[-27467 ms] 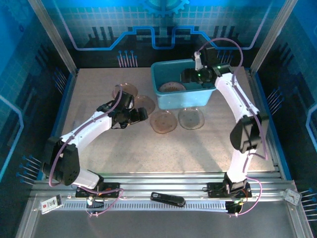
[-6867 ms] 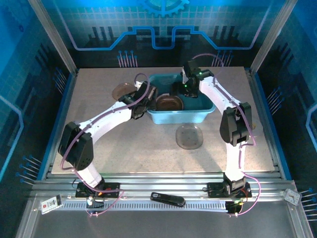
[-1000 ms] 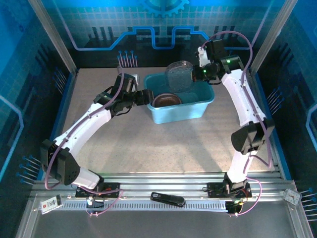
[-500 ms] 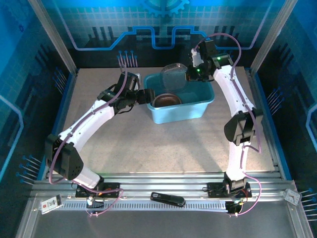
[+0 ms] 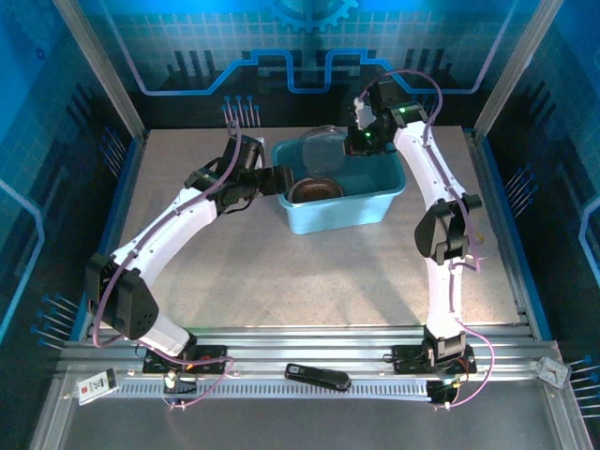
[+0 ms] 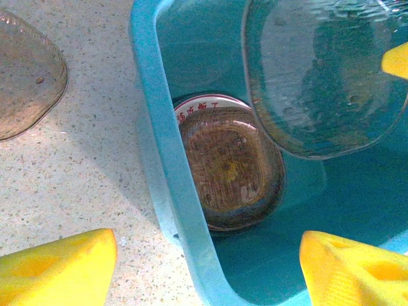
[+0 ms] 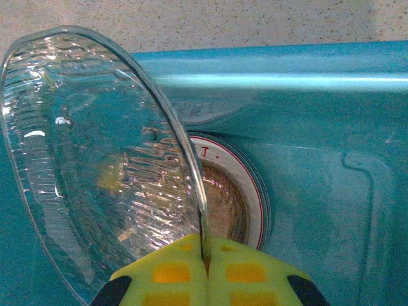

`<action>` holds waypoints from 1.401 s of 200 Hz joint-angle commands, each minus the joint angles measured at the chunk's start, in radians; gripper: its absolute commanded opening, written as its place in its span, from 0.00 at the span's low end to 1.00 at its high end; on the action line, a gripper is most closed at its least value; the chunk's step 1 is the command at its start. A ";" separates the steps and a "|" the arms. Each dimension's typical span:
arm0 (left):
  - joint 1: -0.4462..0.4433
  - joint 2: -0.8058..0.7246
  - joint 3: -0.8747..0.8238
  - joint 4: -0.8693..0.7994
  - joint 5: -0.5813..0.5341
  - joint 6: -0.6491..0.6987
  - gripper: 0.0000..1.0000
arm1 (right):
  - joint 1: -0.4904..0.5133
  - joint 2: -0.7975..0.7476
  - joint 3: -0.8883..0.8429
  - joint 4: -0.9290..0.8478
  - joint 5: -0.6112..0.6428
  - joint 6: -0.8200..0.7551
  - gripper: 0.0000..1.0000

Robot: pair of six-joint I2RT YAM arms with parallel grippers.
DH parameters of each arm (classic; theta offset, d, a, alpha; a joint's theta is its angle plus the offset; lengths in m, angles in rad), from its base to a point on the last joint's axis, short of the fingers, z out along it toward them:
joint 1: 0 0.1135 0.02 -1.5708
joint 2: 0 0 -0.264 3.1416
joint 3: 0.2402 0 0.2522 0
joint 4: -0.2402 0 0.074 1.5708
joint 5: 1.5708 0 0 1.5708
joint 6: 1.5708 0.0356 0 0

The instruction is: Place the plates into the plastic bin on the countertop

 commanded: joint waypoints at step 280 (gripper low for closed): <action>0.012 0.067 0.059 -0.018 0.022 -0.005 0.77 | 0.062 0.032 -0.211 0.047 -0.071 0.096 0.00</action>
